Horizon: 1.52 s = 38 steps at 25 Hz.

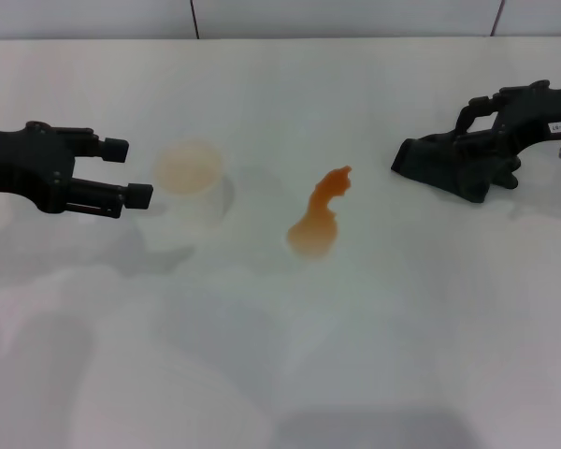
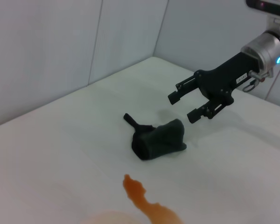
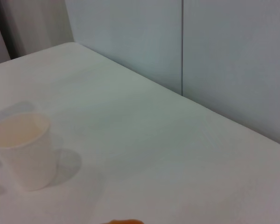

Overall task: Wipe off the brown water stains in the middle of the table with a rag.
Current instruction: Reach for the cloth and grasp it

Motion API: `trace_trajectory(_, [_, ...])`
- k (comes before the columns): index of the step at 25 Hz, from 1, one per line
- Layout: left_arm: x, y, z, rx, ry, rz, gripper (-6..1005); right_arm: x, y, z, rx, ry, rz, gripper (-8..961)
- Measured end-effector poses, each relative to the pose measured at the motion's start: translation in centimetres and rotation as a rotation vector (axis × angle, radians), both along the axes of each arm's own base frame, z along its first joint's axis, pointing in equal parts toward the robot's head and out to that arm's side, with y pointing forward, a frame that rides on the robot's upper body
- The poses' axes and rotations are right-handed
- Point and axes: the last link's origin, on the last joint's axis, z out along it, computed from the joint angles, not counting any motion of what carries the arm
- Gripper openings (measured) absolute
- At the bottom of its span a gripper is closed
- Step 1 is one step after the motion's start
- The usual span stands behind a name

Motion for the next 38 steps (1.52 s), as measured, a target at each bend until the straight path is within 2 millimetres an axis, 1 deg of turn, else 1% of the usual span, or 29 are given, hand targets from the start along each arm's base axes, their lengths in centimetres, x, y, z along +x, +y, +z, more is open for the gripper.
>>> trace_trajectory(4, [0.4,0.1,-0.4,-0.010,-0.011,-0.008,875,-0.1,0.3,-0.5,-0.020,0.003,-0.017,780])
trace_trajectory(6, [0.6,0.1,-0.8,-0.022,-0.011,-0.013,875,-0.2,0.8,-0.8,-0.037,-0.018,-0.035,780])
trace_trajectory(10, [0.7,0.1,-1.0,-0.029,-0.012,-0.022,874,-1.5,1.9,-1.4,-0.060,-0.092,-0.046,780])
trace_trajectory(11, [0.8,0.2,-1.0,-0.028,-0.012,-0.027,874,-1.5,1.9,-1.4,-0.060,-0.092,-0.046,780])
trace_trajectory(14, [1.2,0.4,-1.0,-0.030,-0.015,-0.041,874,-2.3,2.5,-1.6,-0.065,-0.112,-0.052,780])
trace_trajectory(24, [1.5,0.4,-1.4,-0.030,-0.022,-0.060,874,-2.1,3.3,-2.2,-0.084,-0.229,-0.099,780])
trace_trajectory(33, [1.5,0.4,-1.7,-0.032,-0.027,-0.060,875,-0.8,3.6,-2.0,-0.072,-0.337,-0.166,780])
trace_trajectory(38, [1.6,0.3,-1.8,-0.033,-0.029,-0.059,875,-0.5,3.4,-2.5,-0.092,-0.362,-0.172,780])
